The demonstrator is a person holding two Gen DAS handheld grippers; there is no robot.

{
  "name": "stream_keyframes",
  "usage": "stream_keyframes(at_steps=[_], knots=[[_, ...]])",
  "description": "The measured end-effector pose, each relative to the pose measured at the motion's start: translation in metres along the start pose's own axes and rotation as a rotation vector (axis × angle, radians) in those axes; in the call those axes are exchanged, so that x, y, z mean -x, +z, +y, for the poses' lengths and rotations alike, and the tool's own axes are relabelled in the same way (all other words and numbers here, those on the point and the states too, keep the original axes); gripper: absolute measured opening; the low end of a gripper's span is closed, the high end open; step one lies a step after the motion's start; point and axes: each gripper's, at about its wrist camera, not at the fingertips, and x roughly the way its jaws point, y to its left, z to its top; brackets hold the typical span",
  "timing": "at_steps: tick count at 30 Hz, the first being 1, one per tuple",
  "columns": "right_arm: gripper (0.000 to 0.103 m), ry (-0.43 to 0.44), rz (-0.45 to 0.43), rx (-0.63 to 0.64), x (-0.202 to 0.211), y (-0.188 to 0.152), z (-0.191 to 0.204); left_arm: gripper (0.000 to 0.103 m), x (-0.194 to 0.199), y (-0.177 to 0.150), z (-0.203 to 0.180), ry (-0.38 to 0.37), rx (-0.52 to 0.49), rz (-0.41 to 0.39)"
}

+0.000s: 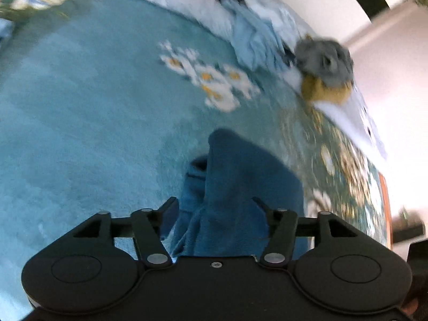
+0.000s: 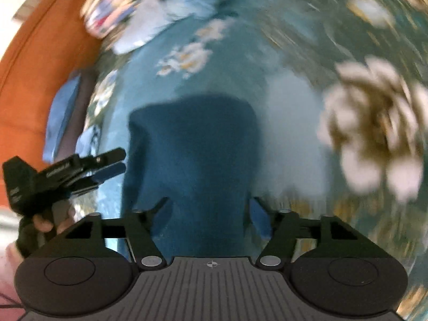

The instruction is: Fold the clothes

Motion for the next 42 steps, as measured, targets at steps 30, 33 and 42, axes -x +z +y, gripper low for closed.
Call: stream_keyframes(at_steps=[30,33,42], knots=[[0.101,0.373,-0.044,-0.238,-0.093,-0.017,-0.053,0.086,-0.121,0.055,0.052,-0.499,-0.140,0.502],[0.100,0.395,-0.019,-0.230,-0.099,-0.007,-0.052,0.085,-0.122,0.055,0.052,-0.514,-0.147,0.507],[0.066,0.382,0.064,-0.182,-0.103,0.014,-0.049,0.062,-0.113,0.050,0.038,-0.493,-0.242,0.445]])
